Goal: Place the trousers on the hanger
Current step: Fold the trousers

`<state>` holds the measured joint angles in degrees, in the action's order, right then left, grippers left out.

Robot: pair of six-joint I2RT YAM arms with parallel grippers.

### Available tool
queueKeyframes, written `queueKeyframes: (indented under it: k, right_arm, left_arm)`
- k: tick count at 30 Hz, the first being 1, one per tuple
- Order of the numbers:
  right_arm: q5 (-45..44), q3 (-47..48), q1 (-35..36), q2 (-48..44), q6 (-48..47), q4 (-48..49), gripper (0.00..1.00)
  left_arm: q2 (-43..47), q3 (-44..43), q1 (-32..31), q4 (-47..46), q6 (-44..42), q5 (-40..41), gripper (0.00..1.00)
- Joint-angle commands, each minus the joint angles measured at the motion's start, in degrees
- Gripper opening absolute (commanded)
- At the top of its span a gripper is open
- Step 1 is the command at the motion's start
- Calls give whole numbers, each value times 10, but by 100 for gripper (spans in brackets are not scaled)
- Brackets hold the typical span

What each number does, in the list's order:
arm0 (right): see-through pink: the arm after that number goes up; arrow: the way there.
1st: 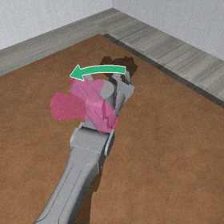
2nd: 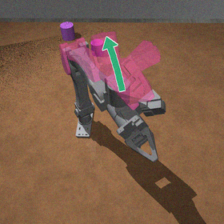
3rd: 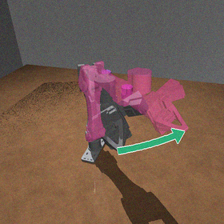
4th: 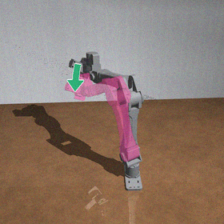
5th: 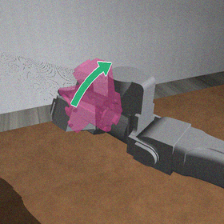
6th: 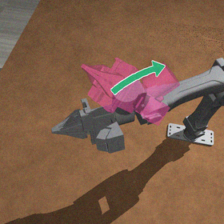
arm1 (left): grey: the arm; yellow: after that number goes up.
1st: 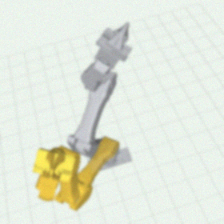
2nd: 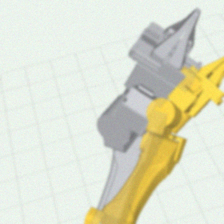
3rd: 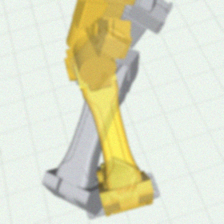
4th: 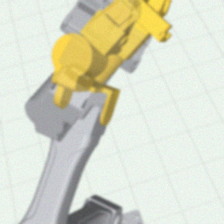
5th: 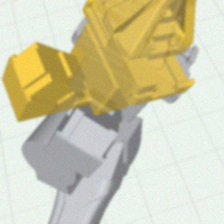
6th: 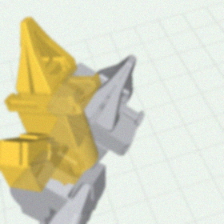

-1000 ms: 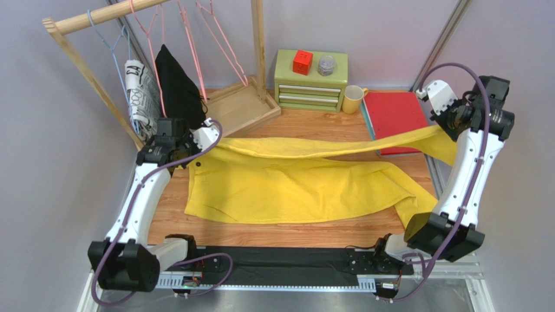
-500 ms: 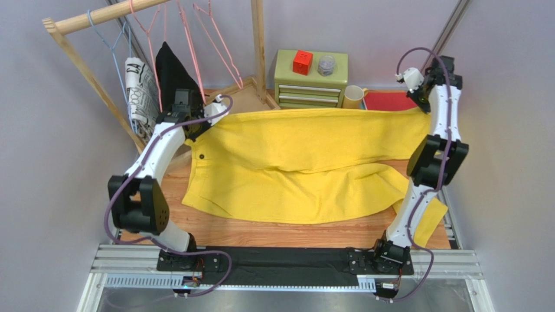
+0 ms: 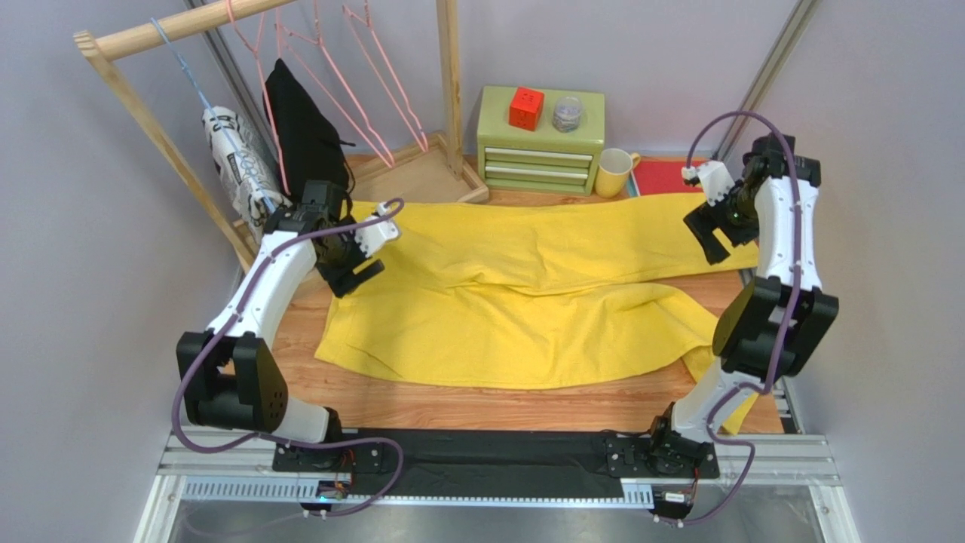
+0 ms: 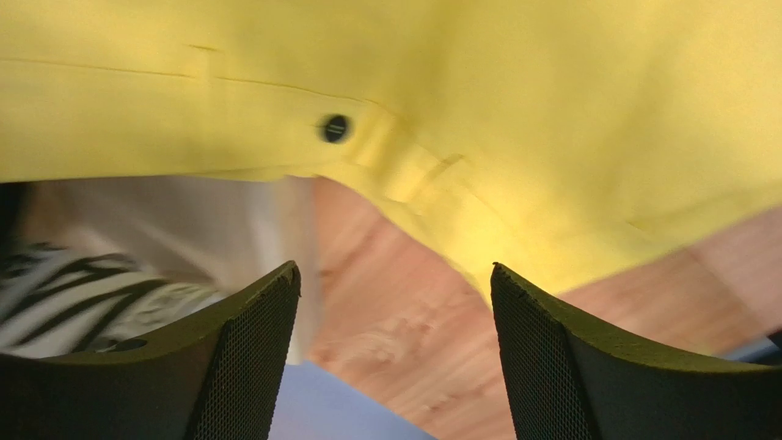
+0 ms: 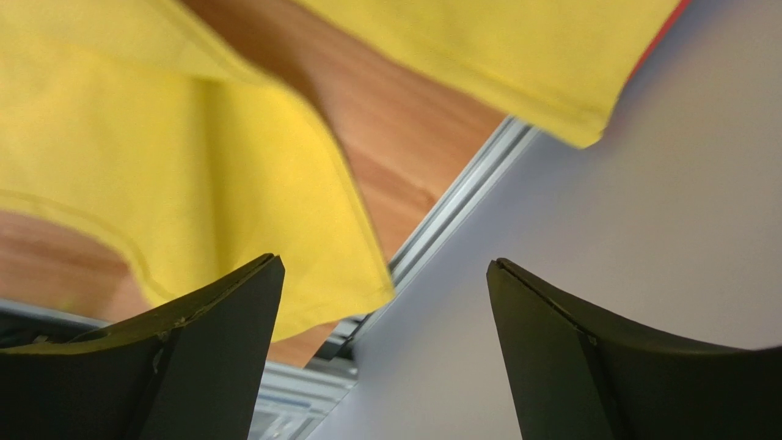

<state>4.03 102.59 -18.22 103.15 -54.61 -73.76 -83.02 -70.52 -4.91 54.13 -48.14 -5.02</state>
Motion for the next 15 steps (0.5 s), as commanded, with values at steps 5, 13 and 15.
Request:
queueKeyframes:
  k: [5, 13, 15]
  right_arm:
    - [62, -224, -24, -113, -33, -129, 78]
    - [-10, -369, -38, -162, -36, -39, 73]
    - [-10, -388, -39, -167, -30, -39, 76]
  left_arm:
    - [2, 140, -19, 63, -20, -60, 78]
    - [-59, 208, -39, -14, 0, 90, 68]
    - [-70, 218, -39, -15, -6, 111, 68]
